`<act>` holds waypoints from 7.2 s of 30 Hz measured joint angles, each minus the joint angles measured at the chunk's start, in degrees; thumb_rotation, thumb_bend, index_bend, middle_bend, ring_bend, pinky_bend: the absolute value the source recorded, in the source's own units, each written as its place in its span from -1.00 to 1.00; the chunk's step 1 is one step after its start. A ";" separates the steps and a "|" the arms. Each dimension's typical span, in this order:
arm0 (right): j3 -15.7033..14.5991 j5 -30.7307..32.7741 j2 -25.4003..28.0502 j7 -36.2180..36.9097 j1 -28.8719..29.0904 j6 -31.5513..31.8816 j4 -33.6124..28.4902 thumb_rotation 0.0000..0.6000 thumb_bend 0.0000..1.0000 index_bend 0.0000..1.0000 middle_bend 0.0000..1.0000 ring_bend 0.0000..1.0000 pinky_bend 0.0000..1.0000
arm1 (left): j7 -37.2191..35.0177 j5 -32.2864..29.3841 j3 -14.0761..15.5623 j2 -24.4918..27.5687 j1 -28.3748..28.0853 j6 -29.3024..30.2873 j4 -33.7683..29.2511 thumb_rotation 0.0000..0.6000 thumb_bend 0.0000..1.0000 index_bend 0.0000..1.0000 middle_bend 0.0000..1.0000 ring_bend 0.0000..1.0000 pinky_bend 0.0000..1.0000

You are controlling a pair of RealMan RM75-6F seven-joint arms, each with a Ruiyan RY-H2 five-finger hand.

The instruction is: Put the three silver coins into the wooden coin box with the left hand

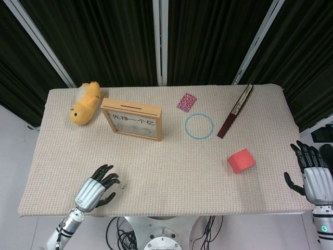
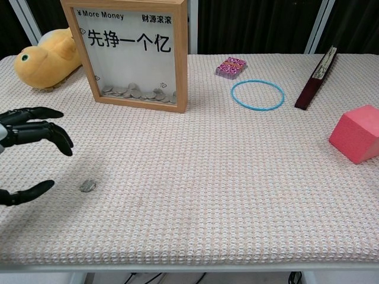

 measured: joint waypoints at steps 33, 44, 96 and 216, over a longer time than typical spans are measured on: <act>0.23 1.05 0.40 0.24 -0.22 -0.33 0.22 1.00 -0.36 -1.00 -1.00 -1.00 -1.00 | -2.82 -2.51 -1.47 -5.98 0.39 -7.89 8.25 1.00 -0.39 -0.24 -0.53 -0.85 -0.78; 0.10 1.07 0.08 0.66 -0.24 -0.51 0.86 1.00 -0.36 -1.00 -1.00 -1.00 -1.00 | -2.53 -2.83 -1.71 -5.35 -0.47 -10.11 6.57 1.00 -0.39 -0.25 -0.53 -0.85 -0.78; 0.04 1.57 0.07 2.30 -0.46 -0.86 2.34 1.00 -0.35 -1.00 -1.00 -1.00 -1.00 | -2.18 -3.73 -3.23 -7.37 -2.45 -13.25 8.49 1.00 -0.40 -0.15 -0.51 -0.85 -0.78; 0.93 1.54 1.42 3.67 -0.56 0.18 1.62 1.00 -0.35 -1.00 -1.00 -1.00 -1.00 | 13.63 -26.37 -33.52 13.87 -27.53 -26.59 -14.75 1.00 -0.10 0.17 -0.41 -0.83 -0.76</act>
